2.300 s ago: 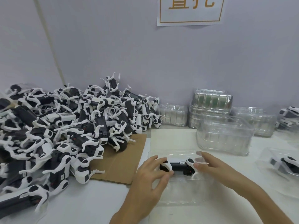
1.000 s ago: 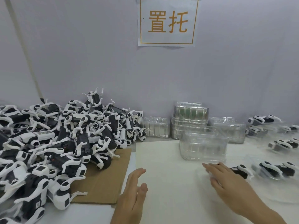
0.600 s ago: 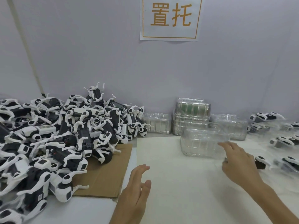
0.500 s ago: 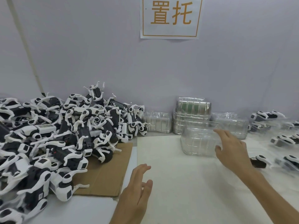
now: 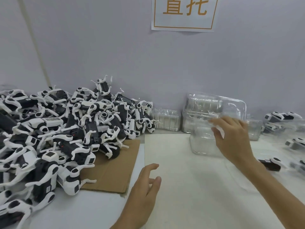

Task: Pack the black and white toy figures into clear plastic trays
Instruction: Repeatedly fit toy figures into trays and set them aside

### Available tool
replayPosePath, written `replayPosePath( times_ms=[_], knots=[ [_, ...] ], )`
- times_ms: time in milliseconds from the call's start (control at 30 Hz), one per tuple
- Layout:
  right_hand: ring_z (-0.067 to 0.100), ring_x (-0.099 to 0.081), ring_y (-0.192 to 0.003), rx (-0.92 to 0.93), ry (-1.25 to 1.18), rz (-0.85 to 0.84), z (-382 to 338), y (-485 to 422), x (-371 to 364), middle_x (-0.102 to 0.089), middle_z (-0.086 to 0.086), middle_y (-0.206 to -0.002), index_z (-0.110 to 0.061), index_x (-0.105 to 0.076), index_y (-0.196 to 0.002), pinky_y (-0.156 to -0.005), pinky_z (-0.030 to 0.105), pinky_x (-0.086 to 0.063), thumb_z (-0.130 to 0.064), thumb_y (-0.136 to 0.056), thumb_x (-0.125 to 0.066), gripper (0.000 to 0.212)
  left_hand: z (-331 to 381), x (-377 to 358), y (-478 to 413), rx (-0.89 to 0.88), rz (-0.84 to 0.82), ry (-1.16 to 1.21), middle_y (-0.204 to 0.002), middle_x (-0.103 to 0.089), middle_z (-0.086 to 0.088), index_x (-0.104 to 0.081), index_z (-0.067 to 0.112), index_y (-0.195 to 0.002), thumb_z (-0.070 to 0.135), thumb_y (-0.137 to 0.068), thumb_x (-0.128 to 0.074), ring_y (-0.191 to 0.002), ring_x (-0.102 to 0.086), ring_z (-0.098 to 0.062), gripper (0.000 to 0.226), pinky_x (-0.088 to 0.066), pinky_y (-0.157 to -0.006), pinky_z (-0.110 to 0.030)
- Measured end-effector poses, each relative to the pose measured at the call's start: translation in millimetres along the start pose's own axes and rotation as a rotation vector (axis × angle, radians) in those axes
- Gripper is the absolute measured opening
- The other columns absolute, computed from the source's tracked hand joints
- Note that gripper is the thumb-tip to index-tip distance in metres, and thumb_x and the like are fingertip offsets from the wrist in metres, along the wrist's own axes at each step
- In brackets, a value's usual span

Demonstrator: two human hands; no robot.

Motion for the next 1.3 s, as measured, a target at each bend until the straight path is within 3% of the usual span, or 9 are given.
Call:
replayPosePath(
  times_ms=[100, 267, 367, 467, 733, 867, 1033, 1200, 1300],
  knots=[
    [0.023, -0.062, -0.092, 0.176, -0.124, 0.066, -40.2, 35.9, 4.3, -0.069, 0.000, -0.096, -0.015, -0.075, -0.104, -0.088, 0.034, -0.033, -0.002, -0.083, -0.070, 0.025, 5.9, 3.1, -3.2, 0.133, 0.062, 0.316, -0.127, -0.058, 0.018, -0.050, 0.039, -0.123, 0.040, -0.100, -0.052, -0.104, -0.065, 0.000, 0.023, -0.052, -0.091, -0.029],
    [0.014, -0.064, -0.092, 0.272, -0.344, 0.059, -81.9, 97.6, -7.7, -0.068, -0.006, -0.098, -0.021, -0.073, -0.107, -0.091, 0.035, -0.038, -0.005, -0.085, -0.066, 0.028, 9.3, 20.6, -8.6, 0.166, 0.196, 0.677, -0.116, -0.070, 0.010, -0.053, 0.029, -0.126, 0.058, -0.069, -0.068, -0.104, -0.069, -0.010, 0.066, -0.052, -0.079, -0.028],
    [0.012, -0.064, -0.094, 0.275, -0.376, 0.029, -84.3, 105.8, -10.4, -0.067, -0.008, -0.100, -0.027, -0.066, -0.113, -0.095, 0.038, -0.039, -0.002, -0.083, -0.068, 0.039, 8.8, 26.7, -10.4, 0.125, 0.237, 0.722, -0.113, -0.070, 0.003, -0.053, 0.028, -0.129, 0.049, -0.073, -0.071, -0.097, -0.071, -0.017, 0.063, -0.053, -0.076, -0.032],
    [0.012, -0.063, -0.093, 0.301, -0.390, 0.002, -83.3, 108.1, -10.7, -0.067, -0.010, -0.100, -0.027, -0.069, -0.110, -0.096, 0.038, -0.038, -0.006, -0.084, -0.067, 0.034, 11.2, 26.5, -10.4, 0.123, 0.257, 0.753, -0.103, -0.062, -0.006, -0.052, 0.031, -0.125, 0.041, -0.068, -0.080, -0.071, -0.062, -0.017, 0.064, -0.054, -0.065, -0.029],
    [0.011, -0.057, -0.088, 0.343, -0.407, -0.014, -93.0, 110.4, -9.3, -0.065, -0.009, -0.092, -0.022, -0.076, -0.110, -0.092, 0.032, -0.034, -0.015, -0.088, -0.060, 0.028, 6.8, 28.5, -10.6, 0.215, 0.409, 0.658, -0.066, -0.049, 0.000, -0.053, 0.026, -0.119, 0.061, -0.073, -0.073, -0.052, -0.046, -0.009, 0.062, -0.046, -0.052, -0.023],
    [0.013, -0.059, -0.085, 0.339, -0.421, -0.032, -94.9, 110.3, -8.8, -0.066, -0.008, -0.090, -0.019, -0.076, -0.111, -0.088, 0.033, -0.035, -0.013, -0.088, -0.057, 0.030, 5.4, 27.1, -9.9, 0.215, 0.494, 0.547, -0.084, -0.056, 0.000, -0.054, 0.028, -0.111, 0.060, -0.072, -0.065, -0.050, -0.049, -0.004, 0.053, -0.045, -0.058, -0.025],
    [0.010, -0.058, -0.084, 0.288, -0.470, -0.058, -89.0, 108.0, -6.0, -0.066, -0.011, -0.090, -0.019, -0.076, -0.108, -0.087, 0.031, -0.035, -0.015, -0.087, -0.056, 0.029, 1.1, 37.0, -9.5, 0.113, 0.668, 0.354, -0.115, -0.058, 0.000, -0.047, 0.026, -0.118, 0.032, -0.094, -0.063, -0.086, -0.062, 0.001, 0.029, -0.043, -0.066, -0.005],
    [0.004, -0.057, -0.085, 0.239, -0.550, -0.241, -82.1, 108.7, -4.7, -0.063, -0.019, -0.087, -0.026, -0.075, -0.101, -0.088, 0.030, -0.035, -0.023, -0.083, -0.054, 0.028, 3.4, 59.0, -6.8, 0.090, 0.847, 0.642, -0.108, -0.067, -0.003, -0.019, 0.038, -0.149, 0.015, -0.099, -0.056, -0.077, -0.074, -0.021, 0.067, -0.057, -0.078, -0.030],
    [0.001, -0.056, -0.086, 0.220, -0.557, -0.268, -83.8, 107.9, -4.0, -0.063, -0.021, -0.085, -0.028, -0.075, -0.100, -0.089, 0.026, -0.034, -0.025, -0.083, -0.054, 0.027, -3.5, 80.8, -9.1, 0.133, 0.892, 0.765, -0.107, -0.068, -0.007, -0.007, 0.043, -0.154, 0.014, -0.099, -0.056, -0.078, -0.075, -0.027, 0.079, -0.061, -0.074, -0.033]
  ],
)
Point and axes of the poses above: each hand's wrist, its own y-axis away from the middle knuckle, its own x-axis out of the back of the hand, z = x × y, the point moved 1 cm from there along -y, towards the middle knuckle
